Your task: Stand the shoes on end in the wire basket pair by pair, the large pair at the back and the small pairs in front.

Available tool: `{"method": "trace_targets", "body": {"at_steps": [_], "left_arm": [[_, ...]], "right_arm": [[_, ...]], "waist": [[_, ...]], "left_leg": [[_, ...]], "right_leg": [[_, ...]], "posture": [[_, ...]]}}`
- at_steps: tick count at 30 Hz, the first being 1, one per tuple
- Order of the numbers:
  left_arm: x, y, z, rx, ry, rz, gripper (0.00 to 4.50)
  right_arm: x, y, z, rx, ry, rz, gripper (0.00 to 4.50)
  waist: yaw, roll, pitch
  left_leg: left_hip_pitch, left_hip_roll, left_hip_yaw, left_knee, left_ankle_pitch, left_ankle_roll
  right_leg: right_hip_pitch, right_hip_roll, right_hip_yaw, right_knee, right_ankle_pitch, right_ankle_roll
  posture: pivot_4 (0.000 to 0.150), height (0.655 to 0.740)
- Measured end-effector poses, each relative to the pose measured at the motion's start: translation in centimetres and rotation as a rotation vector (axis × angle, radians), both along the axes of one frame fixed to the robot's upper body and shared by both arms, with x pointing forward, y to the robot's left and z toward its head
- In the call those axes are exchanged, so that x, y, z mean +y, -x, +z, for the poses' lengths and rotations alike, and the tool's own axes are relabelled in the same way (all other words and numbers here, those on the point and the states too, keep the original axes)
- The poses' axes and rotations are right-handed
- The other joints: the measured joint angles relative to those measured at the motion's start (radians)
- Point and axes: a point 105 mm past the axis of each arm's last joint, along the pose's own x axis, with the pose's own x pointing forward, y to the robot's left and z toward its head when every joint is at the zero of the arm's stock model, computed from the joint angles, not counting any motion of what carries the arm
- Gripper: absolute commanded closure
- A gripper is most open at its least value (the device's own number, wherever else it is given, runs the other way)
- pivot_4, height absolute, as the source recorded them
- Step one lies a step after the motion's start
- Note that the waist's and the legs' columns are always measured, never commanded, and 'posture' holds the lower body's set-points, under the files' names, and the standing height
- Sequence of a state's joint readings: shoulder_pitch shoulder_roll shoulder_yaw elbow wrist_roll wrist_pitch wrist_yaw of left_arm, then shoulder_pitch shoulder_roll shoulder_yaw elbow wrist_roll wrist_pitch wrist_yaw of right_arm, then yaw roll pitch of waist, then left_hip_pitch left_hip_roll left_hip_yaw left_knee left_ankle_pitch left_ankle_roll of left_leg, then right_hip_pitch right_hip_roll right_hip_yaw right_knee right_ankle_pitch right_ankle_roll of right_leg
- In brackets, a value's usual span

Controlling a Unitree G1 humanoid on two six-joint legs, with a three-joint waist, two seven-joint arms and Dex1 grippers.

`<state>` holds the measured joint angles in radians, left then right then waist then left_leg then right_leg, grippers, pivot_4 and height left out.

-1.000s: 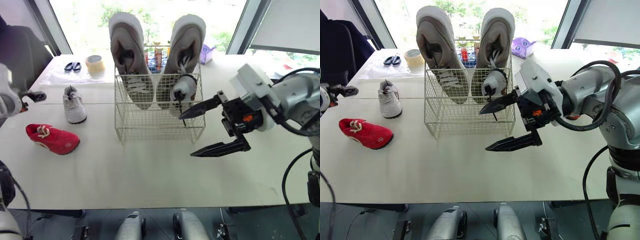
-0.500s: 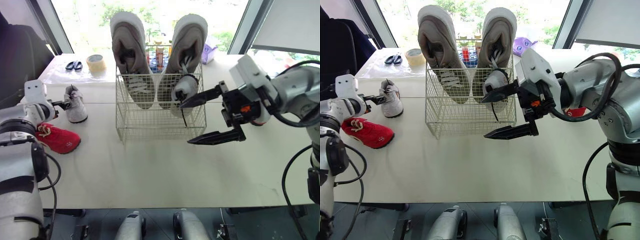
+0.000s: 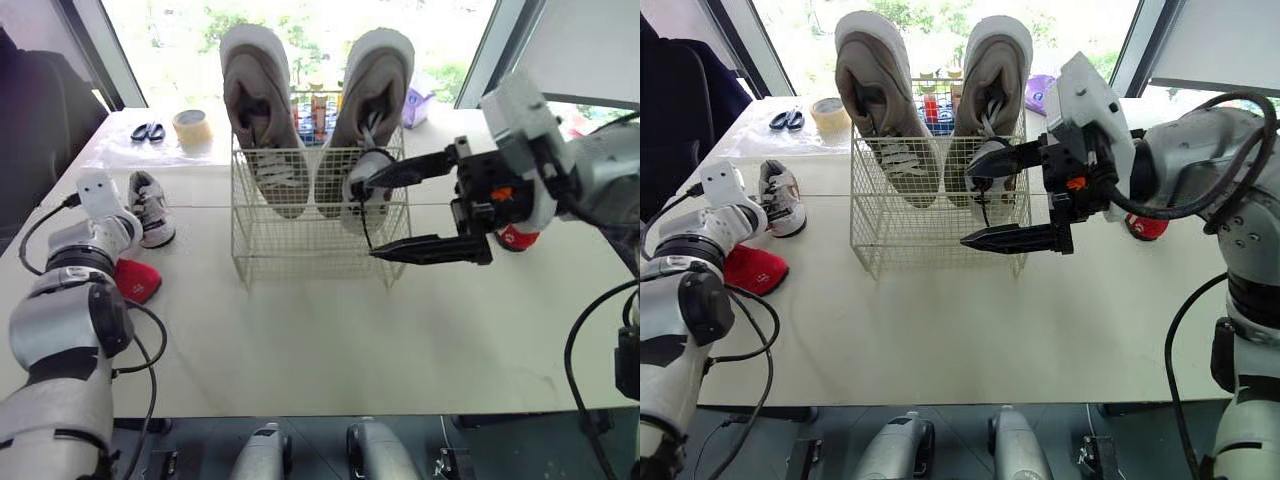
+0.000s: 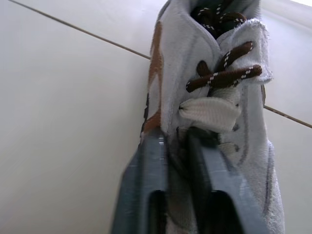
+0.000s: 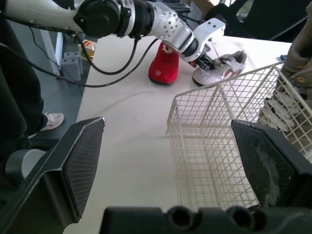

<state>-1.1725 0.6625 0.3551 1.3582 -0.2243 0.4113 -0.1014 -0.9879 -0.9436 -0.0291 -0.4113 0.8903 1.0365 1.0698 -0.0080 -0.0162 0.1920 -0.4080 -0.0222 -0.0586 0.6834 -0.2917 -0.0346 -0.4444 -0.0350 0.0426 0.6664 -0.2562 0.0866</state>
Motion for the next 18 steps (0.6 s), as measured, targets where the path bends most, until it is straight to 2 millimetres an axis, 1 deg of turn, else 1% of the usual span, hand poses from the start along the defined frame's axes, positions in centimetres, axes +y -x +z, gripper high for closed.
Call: {"method": "trace_targets", "body": {"at_steps": [6,9,11,14,16,18], "left_arm": [[-0.1,-0.1,0.4,-0.023,0.047,0.003,4.46],[-0.6,-0.4,1.2,-0.049,0.110,-0.002,4.46],[-0.9,-0.7,2.5,-0.070,0.147,-0.006,4.46],[-0.6,-0.8,6.1,-0.125,0.170,-0.008,4.46],[-0.3,-0.7,7.8,-0.163,0.168,-0.005,4.46],[-0.1,-0.5,8.3,-0.168,0.172,-0.003,4.46]], "right_arm": [[-0.3,-0.1,0.1,-0.007,-0.008,-0.031,0.00],[-0.4,-0.3,-0.1,-0.003,-0.012,-0.040,0.00],[-0.4,-0.4,-0.2,-0.005,-0.015,-0.040,0.00],[-0.5,-0.5,0.0,-0.024,-0.026,-0.037,0.00],[-0.5,-0.7,0.0,-0.029,-0.032,-0.032,0.00],[-0.5,-0.9,-0.1,-0.027,-0.036,-0.030,0.00]], "waist": [[0.001,0.000,0.000],[0.000,-0.001,0.000],[-0.002,-0.002,0.000],[-0.008,-0.002,0.001],[-0.011,-0.002,0.001],[-0.011,-0.002,0.001]], "left_leg": [[0.000,-0.001,0.000,0.000,0.000,0.000],[-0.001,-0.001,0.000,0.000,0.000,0.000],[-0.001,0.000,-0.001,0.000,0.000,0.000],[-0.001,0.000,0.000,0.000,0.000,0.000],[-0.001,0.000,0.000,0.000,0.000,0.000],[0.000,0.000,0.000,0.000,0.000,0.000]], "right_leg": [[0.000,0.000,0.000,0.000,0.000,0.000],[0.000,0.000,-0.001,0.000,0.000,0.000],[0.000,0.000,-0.001,0.000,0.000,0.000],[-0.001,0.000,0.000,0.000,0.000,0.000],[-0.001,0.000,0.000,0.000,0.000,0.000],[-0.001,0.001,0.000,0.000,0.000,0.000]], "posture": [[0.150,0.7400],[0.150,0.7400],[0.150,0.7400],[0.150,0.7400],[0.150,0.7400],[0.150,0.7400]]}}
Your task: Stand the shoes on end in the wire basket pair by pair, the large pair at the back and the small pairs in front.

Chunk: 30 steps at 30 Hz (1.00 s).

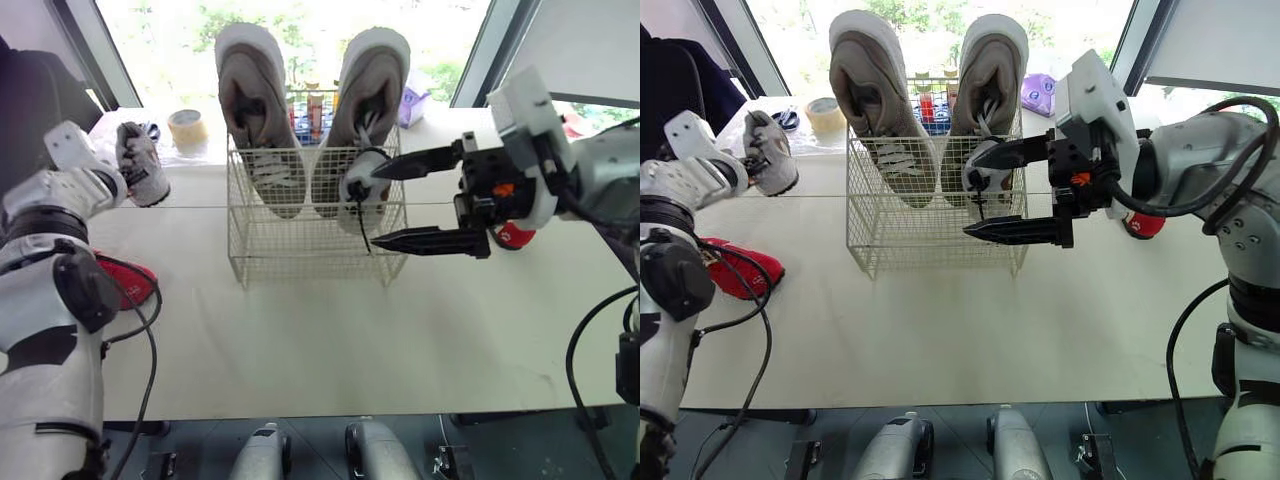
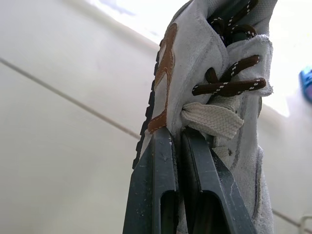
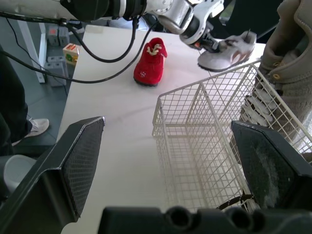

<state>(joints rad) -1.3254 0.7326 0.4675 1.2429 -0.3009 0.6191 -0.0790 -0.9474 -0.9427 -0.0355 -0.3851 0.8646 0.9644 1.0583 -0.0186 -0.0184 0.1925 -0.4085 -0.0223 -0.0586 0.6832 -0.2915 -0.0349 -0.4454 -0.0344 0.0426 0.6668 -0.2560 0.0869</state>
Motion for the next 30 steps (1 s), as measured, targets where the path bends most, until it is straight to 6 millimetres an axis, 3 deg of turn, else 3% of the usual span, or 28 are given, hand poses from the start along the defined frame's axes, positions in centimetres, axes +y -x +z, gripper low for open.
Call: {"method": "trace_targets", "body": {"at_steps": [5,8,11,14,17,24,27,29,30], "left_arm": [[0.8,1.0,-1.7,-0.058,-0.085,0.008,4.46],[-0.2,1.6,-2.7,-0.085,-0.095,-0.020,4.46],[-1.2,2.6,-2.1,-0.121,-0.054,-0.025,4.46],[-3.5,3.7,-2.0,-0.113,0.006,-0.018,4.46],[-6.1,4.8,-3.2,-0.041,0.062,-0.001,4.46],[-7.7,8.5,-5.3,0.197,0.053,0.067,4.46],[-10.3,9.2,-7.6,0.292,0.103,0.040,4.46],[-10.6,9.6,-9.0,0.332,0.115,0.038,4.46],[-10.4,9.7,-9.1,0.332,0.110,0.042,4.15]], "right_arm": [[0.1,-0.3,-0.3,0.009,-0.018,0.008,0.00],[0.2,-0.4,-0.4,0.019,-0.024,0.010,0.00],[0.2,-0.6,-0.6,0.025,-0.025,0.015,0.00],[0.1,-0.9,-0.6,0.025,-0.031,0.013,0.00],[0.3,-1.0,-0.7,0.027,-0.039,0.024,0.00],[0.3,-1.0,-0.7,0.028,-0.039,0.023,0.00],[0.4,-1.0,-0.7,0.029,-0.041,0.025,0.00],[0.4,-1.1,-0.7,0.028,-0.042,0.022,0.00],[0.4,-1.1,-0.7,0.028,-0.043,0.018,0.00]], "waist": [[0.003,0.000,0.000],[0.011,-0.001,-0.001],[0.013,-0.001,-0.001],[0.017,-0.002,-0.001],[0.023,-0.002,-0.001],[0.024,-0.002,-0.001],[0.034,-0.003,-0.002],[0.032,-0.003,-0.002],[0.030,-0.003,-0.002]], "left_leg": [[0.000,0.001,0.000,0.000,0.001,-0.002],[-0.002,0.001,-0.001,0.001,0.002,-0.004],[-0.002,0.000,-0.001,0.001,0.001,-0.001],[-0.002,0.000,-0.001,0.001,0.001,-0.001],[-0.002,0.000,-0.001,0.001,0.001,-0.001],[-0.001,0.000,0.000,0.001,0.001,-0.002],[0.000,0.000,-0.001,0.002,0.001,-0.002],[0.000,0.000,0.000,0.002,0.003,-0.005],[0.001,0.000,0.000,0.001,0.003,-0.005]], "right_leg": [[0.000,-0.001,0.002,0.001,0.000,0.000],[-0.001,-0.001,0.001,0.000,0.000,0.000],[0.000,-0.002,0.001,-0.001,0.000,0.000],[0.000,-0.002,0.001,-0.001,0.001,0.001],[0.000,-0.001,0.001,-0.001,0.001,0.001],[0.000,0.001,0.001,0.000,0.001,0.001],[0.002,0.000,0.001,-0.001,0.001,0.001],[0.002,0.000,0.001,-0.001,0.001,0.001],[0.002,0.001,0.001,-0.001,0.001,0.001]], "posture": [[0.150,0.7400],[0.150,0.7400],[0.150,0.7400],[0.150,0.7400],[0.150,0.7400],[0.150,0.7400],[0.150,0.7400],[0.150,0.7400],[0.150,0.7400]]}}
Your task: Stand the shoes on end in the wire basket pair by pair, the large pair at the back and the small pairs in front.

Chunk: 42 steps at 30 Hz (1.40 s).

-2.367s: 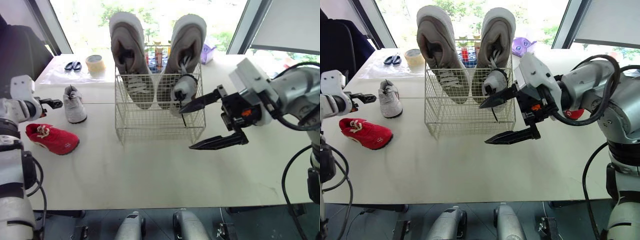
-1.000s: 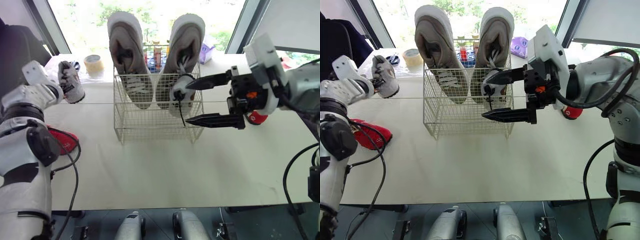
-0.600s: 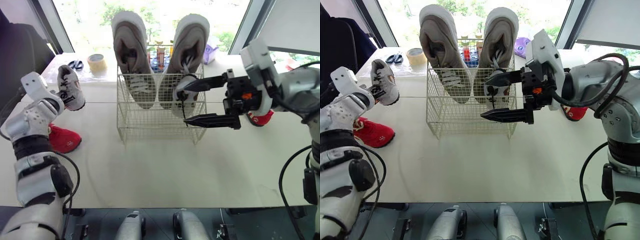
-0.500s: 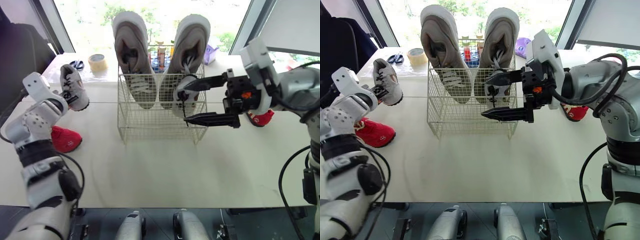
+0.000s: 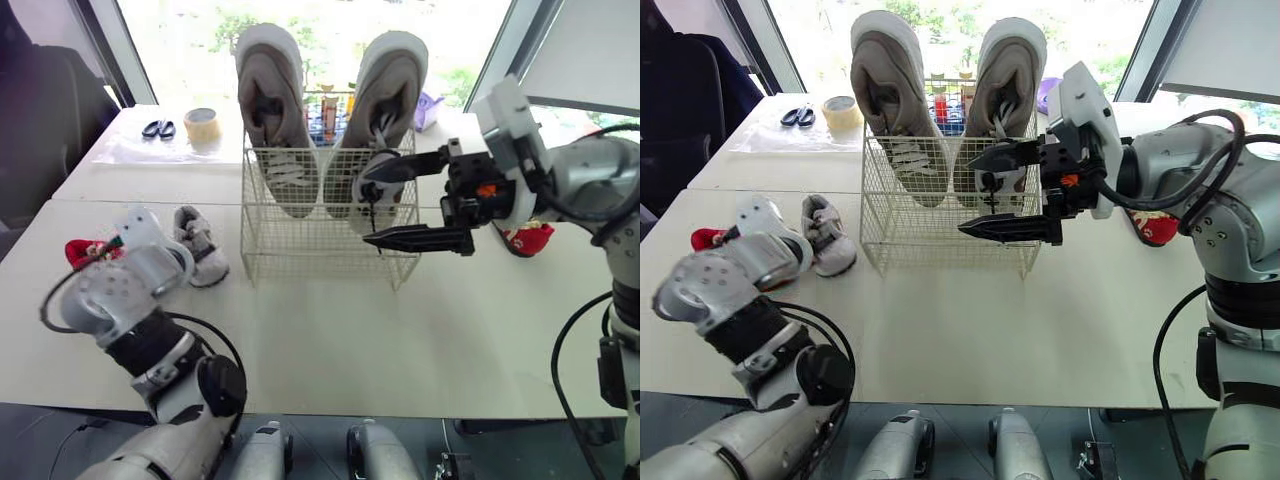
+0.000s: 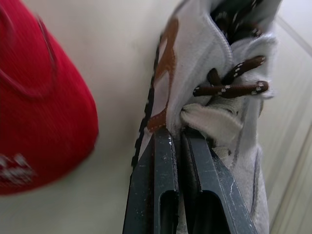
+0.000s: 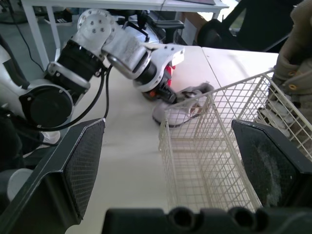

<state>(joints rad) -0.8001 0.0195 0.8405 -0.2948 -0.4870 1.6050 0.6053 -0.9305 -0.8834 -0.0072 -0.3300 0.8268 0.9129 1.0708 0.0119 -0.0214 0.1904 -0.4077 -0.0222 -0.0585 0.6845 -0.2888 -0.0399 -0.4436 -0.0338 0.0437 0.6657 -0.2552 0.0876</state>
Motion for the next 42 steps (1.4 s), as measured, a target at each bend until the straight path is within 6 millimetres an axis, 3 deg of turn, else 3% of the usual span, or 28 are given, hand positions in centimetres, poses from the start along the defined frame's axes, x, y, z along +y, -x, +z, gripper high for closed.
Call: {"method": "trace_targets", "body": {"at_steps": [3,5,7,14,21,32,35,40,42], "left_arm": [[0.3,0.2,-0.4,0.006,-0.006,-0.004,3.10],[0.4,0.2,-0.6,0.017,-0.005,-0.009,2.01],[0.8,0.3,-0.6,0.027,-0.014,0.000,1.19],[0.0,-0.5,2.4,-0.036,-0.069,-0.007,1.19],[3.4,-1.5,5.8,-0.029,-0.120,0.045,1.19],[2.8,-3.1,2.1,0.143,-0.036,-0.093,1.19],[3.6,-3.1,1.0,0.167,-0.023,-0.084,1.97],[3.4,-3.6,0.6,0.155,-0.018,-0.109,4.31],[3.6,-3.5,0.6,0.157,-0.022,-0.103,4.42]], "right_arm": [[0.0,-0.1,0.0,0.002,0.000,-0.007,0.00],[-0.1,-0.1,-0.2,0.008,0.000,-0.011,0.00],[-0.2,-0.2,-0.4,0.016,0.001,-0.018,0.00],[-0.2,-0.2,-0.6,0.022,0.005,-0.021,0.00],[-0.2,-0.2,-0.8,0.025,0.004,-0.026,0.00],[-0.3,0.0,-0.9,0.016,-0.004,-0.052,0.00],[-0.4,0.1,-0.7,0.008,-0.012,-0.062,0.00],[-0.5,0.1,-0.6,0.009,-0.015,-0.076,0.00],[-0.5,0.1,-0.6,0.011,-0.017,-0.075,0.00]], "waist": [[-0.002,0.001,0.000],[-0.001,0.001,0.000],[0.000,0.001,0.000],[0.001,0.001,0.000],[-0.001,0.001,0.000],[-0.003,0.001,0.000],[-0.005,0.001,-0.001],[-0.009,0.001,-0.001],[-0.011,0.002,-0.001]], "left_leg": [[0.001,0.001,0.000,-0.001,0.000,0.000],[0.001,0.001,0.000,-0.001,-0.001,0.001],[0.001,0.001,0.000,0.000,-0.001,0.001],[0.000,0.001,0.000,0.000,0.000,0.001],[0.001,0.002,-0.001,-0.001,0.000,0.000],[0.001,0.001,-0.001,-0.001,0.002,-0.004],[0.001,0.001,-0.001,-0.001,0.002,-0.004],[0.001,0.002,-0.001,-0.001,0.001,-0.003],[0.002,0.002,-0.001,-0.002,0.001,-0.002]], "right_leg": [[0.000,0.001,0.000,0.000,0.001,-0.001],[0.001,0.001,0.000,0.000,0.001,-0.001],[0.001,0.001,0.000,0.000,0.001,-0.002],[0.000,0.000,0.000,0.000,0.001,-0.001],[0.000,0.003,0.000,0.001,0.002,-0.003],[0.000,0.002,0.000,0.000,0.002,-0.003],[0.000,0.002,0.000,0.000,0.002,-0.003],[0.000,0.002,0.000,0.000,0.002,-0.003],[0.000,0.002,0.000,0.001,0.002,-0.003]], "posture": [[0.150,0.7400],[0.150,0.7400],[0.150,0.7400],[0.150,0.7400],[0.150,0.7400],[0.150,0.7400],[0.150,0.7400],[0.150,0.7400],[0.150,0.7400]]}}
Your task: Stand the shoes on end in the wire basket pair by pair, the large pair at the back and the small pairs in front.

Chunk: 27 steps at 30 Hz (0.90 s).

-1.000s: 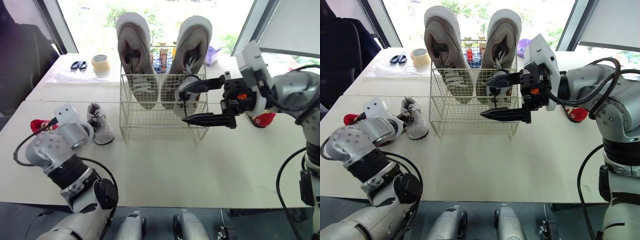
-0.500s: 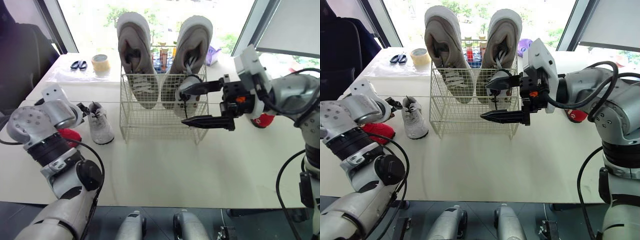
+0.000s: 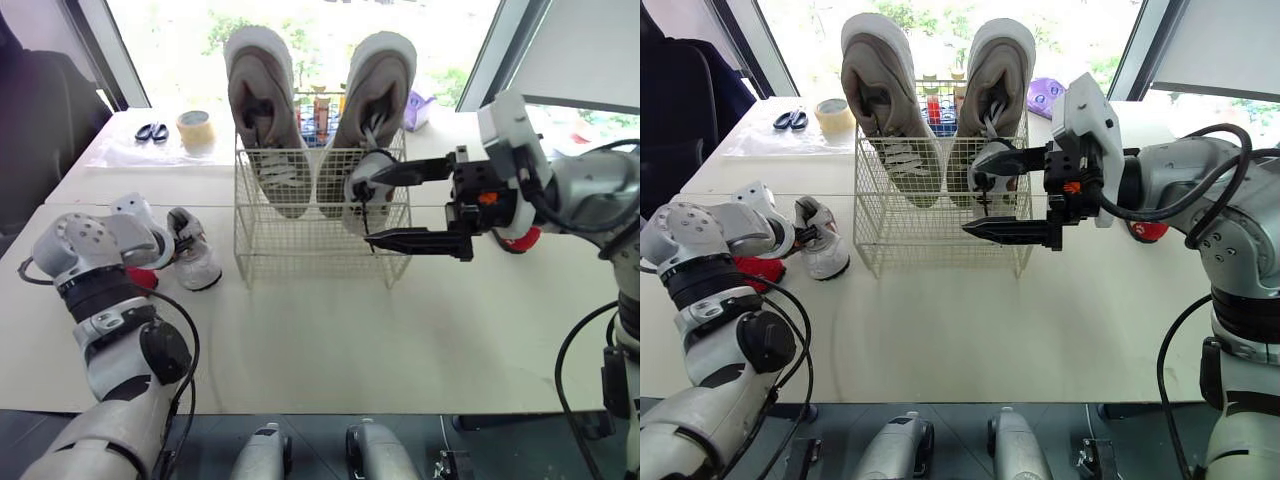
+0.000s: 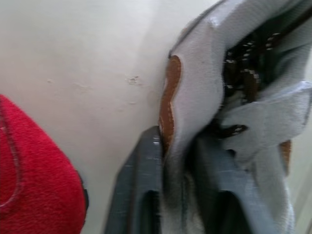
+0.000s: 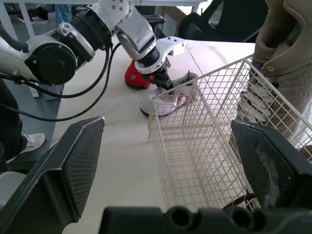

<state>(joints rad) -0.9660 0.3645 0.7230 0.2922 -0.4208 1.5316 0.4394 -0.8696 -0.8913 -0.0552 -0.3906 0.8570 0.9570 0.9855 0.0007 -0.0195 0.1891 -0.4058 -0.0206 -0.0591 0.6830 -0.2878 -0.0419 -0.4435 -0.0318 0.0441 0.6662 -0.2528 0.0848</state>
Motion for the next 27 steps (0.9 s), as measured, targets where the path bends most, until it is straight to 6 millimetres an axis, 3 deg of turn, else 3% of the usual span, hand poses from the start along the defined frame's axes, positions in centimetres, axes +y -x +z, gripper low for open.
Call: {"method": "trace_targets", "body": {"at_steps": [8,10,13,17,19,21,25,27], "left_arm": [[0.7,0.3,0.2,-0.010,0.019,0.034,4.42],[1.3,0.4,1.0,-0.046,0.004,0.047,4.42],[3.6,1.0,5.1,-0.211,-0.078,0.099,4.42],[4.8,3.4,13.7,-0.569,-0.254,0.070,4.42],[3.2,4.6,17.1,-0.749,-0.344,-0.032,4.42],[-0.4,5.8,19.8,-0.974,-0.365,-0.201,4.42],[-7.2,6.9,20.8,-1.218,-0.324,-0.461,4.42],[-9.6,7.2,21.1,-1.295,-0.326,-0.542,4.42]], "right_arm": [[0.0,0.0,0.0,0.006,0.000,0.005,0.00],[0.0,0.1,-0.1,0.032,-0.002,0.017,0.00],[0.1,0.5,0.4,0.089,-0.021,0.046,0.00],[-0.2,0.8,2.4,0.146,-0.112,0.095,0.00],[-0.6,0.4,2.7,0.168,-0.147,0.098,0.00],[-1.1,-0.6,2.9,0.192,-0.198,0.093,0.00],[-2.3,-1.9,3.3,0.232,-0.272,0.056,0.00],[-3.1,-2.2,3.6,0.250,-0.308,0.032,0.00]], "waist": [[-0.012,0.000,0.000],[-0.016,-0.001,0.000],[-0.018,-0.001,0.001],[-0.011,-0.002,0.001],[-0.005,-0.002,0.001],[0.009,-0.002,0.001],[0.016,-0.002,0.001],[0.012,-0.002,0.001]], "left_leg": [[0.000,0.000,-0.001,0.000,0.000,0.001],[-0.001,0.001,-0.001,0.000,0.000,0.001],[-0.003,0.001,-0.001,-0.001,0.000,-0.001],[-0.003,0.000,-0.001,-0.001,0.000,0.000],[-0.003,0.000,-0.001,0.000,0.000,0.000],[-0.002,-0.001,0.000,0.000,-0.001,0.001],[-0.003,-0.001,0.000,0.001,0.000,0.001],[-0.003,-0.001,0.001,0.000,0.000,0.001]], "right_leg": [[0.000,0.000,0.000,0.000,0.000,0.000],[-0.001,0.000,0.000,0.001,0.000,0.000],[-0.003,0.000,0.001,0.000,0.000,-0.001],[-0.002,-0.002,0.000,-0.002,0.000,-0.001],[0.000,-0.003,-0.001,-0.003,0.000,-0.001],[0.001,-0.004,-0.001,-0.004,0.001,-0.001],[0.002,-0.003,-0.001,-0.005,0.001,0.000],[0.001,-0.003,0.000,-0.005,0.001,0.000]], "posture": [[0.150,0.7400],[0.150,0.7400],[0.150,0.7400],[0.150,0.7400],[0.150,0.7400],[0.150,0.7400],[0.150,0.7400],[0.150,0.7400]]}}
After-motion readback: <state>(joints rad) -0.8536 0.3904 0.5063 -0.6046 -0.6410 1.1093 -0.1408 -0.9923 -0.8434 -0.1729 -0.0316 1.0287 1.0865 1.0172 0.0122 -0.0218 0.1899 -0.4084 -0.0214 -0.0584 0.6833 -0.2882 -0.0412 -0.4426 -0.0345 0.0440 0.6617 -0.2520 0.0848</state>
